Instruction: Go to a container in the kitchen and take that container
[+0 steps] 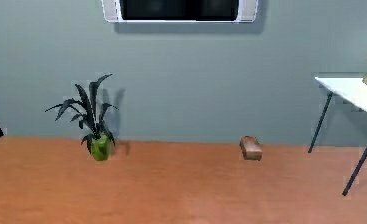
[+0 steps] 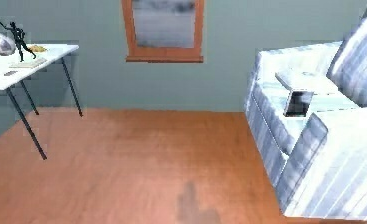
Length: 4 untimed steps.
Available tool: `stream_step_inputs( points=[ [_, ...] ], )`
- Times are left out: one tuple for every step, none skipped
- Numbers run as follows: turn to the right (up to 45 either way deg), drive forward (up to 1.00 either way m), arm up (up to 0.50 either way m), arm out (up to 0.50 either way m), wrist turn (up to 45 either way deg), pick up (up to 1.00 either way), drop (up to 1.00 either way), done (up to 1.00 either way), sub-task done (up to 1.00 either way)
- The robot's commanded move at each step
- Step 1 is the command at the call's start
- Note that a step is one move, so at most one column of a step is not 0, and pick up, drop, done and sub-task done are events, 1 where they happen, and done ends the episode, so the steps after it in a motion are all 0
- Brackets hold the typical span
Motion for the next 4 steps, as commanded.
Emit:
stream_step_inputs(
  points=[
    [0.0,0.05,0.0,0.0,0.0,0.0,0.0,0.0,0.0],
    [-45.0,0.0,0.0,0.0,0.0,0.0,0.0,0.0,0.0],
    [-30.0,0.0,0.0,0.0,0.0,0.0,0.0,0.0,0.0],
    [0.0,0.2,0.0,0.0,0.0,0.0,0.0,0.0,0.0]
  ],
)
